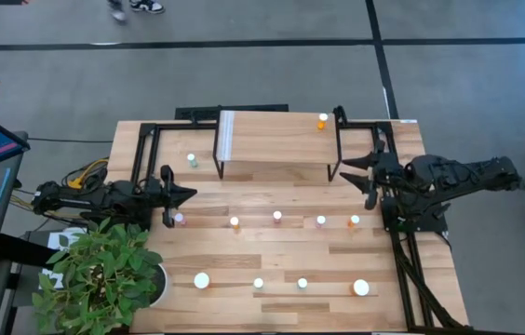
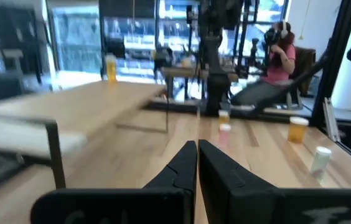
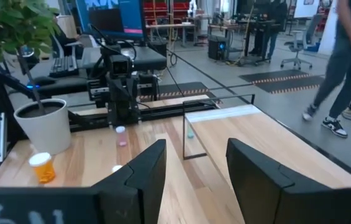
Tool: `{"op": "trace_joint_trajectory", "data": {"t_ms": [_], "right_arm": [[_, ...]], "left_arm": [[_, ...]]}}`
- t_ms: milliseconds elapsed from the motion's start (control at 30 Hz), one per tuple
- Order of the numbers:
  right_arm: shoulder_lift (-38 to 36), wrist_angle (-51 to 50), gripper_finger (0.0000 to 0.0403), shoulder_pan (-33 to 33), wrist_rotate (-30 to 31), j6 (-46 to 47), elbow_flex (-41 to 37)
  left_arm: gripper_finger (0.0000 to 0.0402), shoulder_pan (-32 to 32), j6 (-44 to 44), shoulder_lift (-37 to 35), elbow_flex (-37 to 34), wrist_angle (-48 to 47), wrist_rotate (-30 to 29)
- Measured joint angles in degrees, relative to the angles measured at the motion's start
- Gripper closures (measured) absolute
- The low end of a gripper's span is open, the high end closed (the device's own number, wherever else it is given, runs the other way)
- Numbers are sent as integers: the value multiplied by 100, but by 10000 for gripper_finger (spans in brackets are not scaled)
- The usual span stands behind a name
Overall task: Pick and place medicine bottles onto shelf by color
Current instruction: Put the top left green pill bottle on the shelf
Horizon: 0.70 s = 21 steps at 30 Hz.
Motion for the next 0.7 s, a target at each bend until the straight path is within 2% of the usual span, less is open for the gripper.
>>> {"op": "trace_joint_trajectory", "data": {"t_ms": [133, 300, 500, 567, 700], "right_arm": [[0, -32, 212, 90, -4, 1, 0], [0, -32, 210, 169, -6, 1, 0], [0, -32, 215, 173, -4, 3, 0], [0, -26, 215, 172, -4, 1, 0], [0, -18, 211, 169, -4, -1, 0]], "left_arm": [[398, 0, 268, -2, 2, 425, -66], [398, 0, -530, 0, 2, 470, -103], [398, 2, -39, 0, -21, 966, -501], [398, 2, -70, 0, -26, 1208, -530], [398, 5, -343, -2, -28, 2081, -1092]]}}
